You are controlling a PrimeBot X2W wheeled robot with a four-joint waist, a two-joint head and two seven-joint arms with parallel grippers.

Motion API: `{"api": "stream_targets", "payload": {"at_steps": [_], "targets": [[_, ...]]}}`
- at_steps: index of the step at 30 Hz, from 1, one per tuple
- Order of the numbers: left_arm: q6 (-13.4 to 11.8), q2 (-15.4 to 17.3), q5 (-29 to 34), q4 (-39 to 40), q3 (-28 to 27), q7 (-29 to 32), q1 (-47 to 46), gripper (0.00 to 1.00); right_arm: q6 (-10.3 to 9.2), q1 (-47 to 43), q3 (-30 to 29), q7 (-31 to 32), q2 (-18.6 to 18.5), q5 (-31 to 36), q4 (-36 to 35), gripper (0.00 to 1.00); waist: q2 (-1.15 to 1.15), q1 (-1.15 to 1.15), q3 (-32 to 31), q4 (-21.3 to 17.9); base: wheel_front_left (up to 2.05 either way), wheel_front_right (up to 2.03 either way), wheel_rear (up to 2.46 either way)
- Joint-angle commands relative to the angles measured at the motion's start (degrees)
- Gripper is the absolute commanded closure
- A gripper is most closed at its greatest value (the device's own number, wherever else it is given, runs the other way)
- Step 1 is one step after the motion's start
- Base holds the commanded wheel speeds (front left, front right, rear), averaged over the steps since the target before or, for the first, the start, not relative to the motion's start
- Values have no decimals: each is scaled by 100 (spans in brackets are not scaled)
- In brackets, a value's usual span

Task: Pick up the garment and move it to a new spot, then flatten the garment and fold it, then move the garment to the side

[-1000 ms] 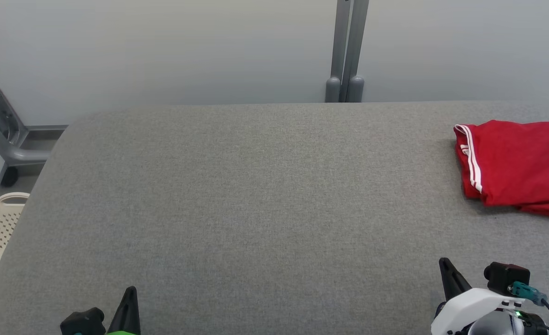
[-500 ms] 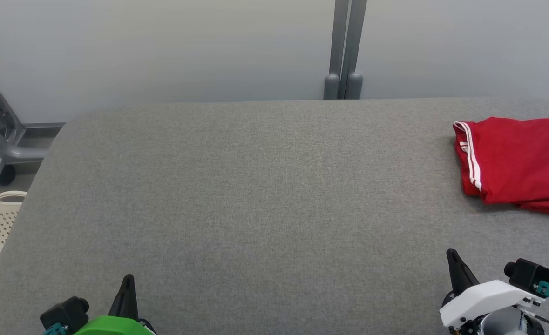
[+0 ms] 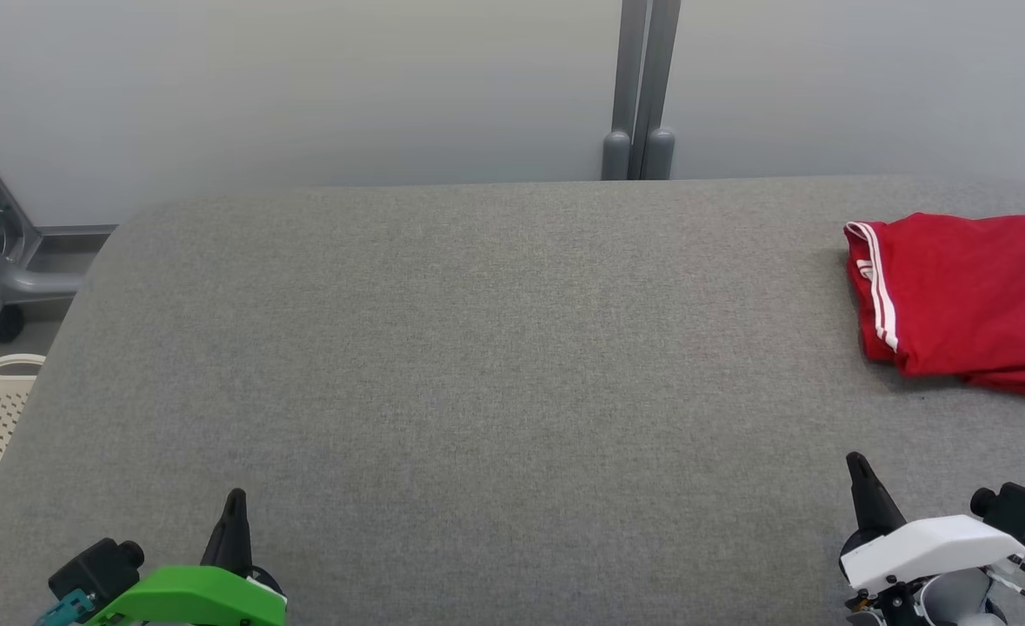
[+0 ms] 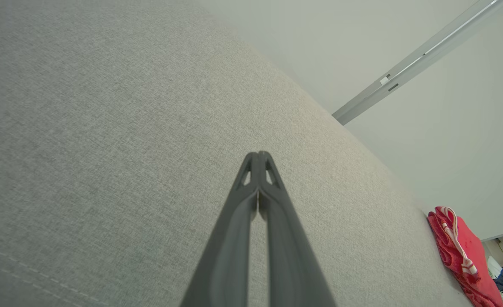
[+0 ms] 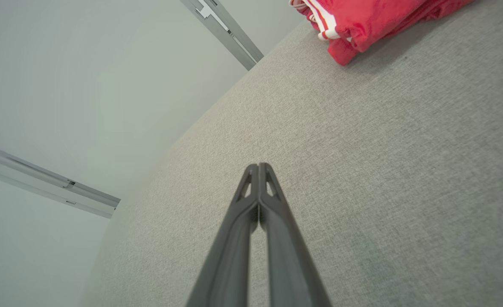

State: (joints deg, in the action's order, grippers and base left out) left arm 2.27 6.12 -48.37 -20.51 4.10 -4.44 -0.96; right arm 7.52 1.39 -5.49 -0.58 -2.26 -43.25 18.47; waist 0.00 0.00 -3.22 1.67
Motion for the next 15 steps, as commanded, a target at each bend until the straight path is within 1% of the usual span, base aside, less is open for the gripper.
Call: {"api": "stream_targets", "payload": {"at_steps": [1,15], "targets": [[37,1,-169,89,-45,40,-199,100,-1,117,-30,20,-38,-178,-113,100,0,0,4,-2,0,0,0],[156,-72,-1155,132,-195,292,-381,100,-1,139,-131,166,-47,-1276,-271,100,0,0,62,-30,0,0,0]]}}
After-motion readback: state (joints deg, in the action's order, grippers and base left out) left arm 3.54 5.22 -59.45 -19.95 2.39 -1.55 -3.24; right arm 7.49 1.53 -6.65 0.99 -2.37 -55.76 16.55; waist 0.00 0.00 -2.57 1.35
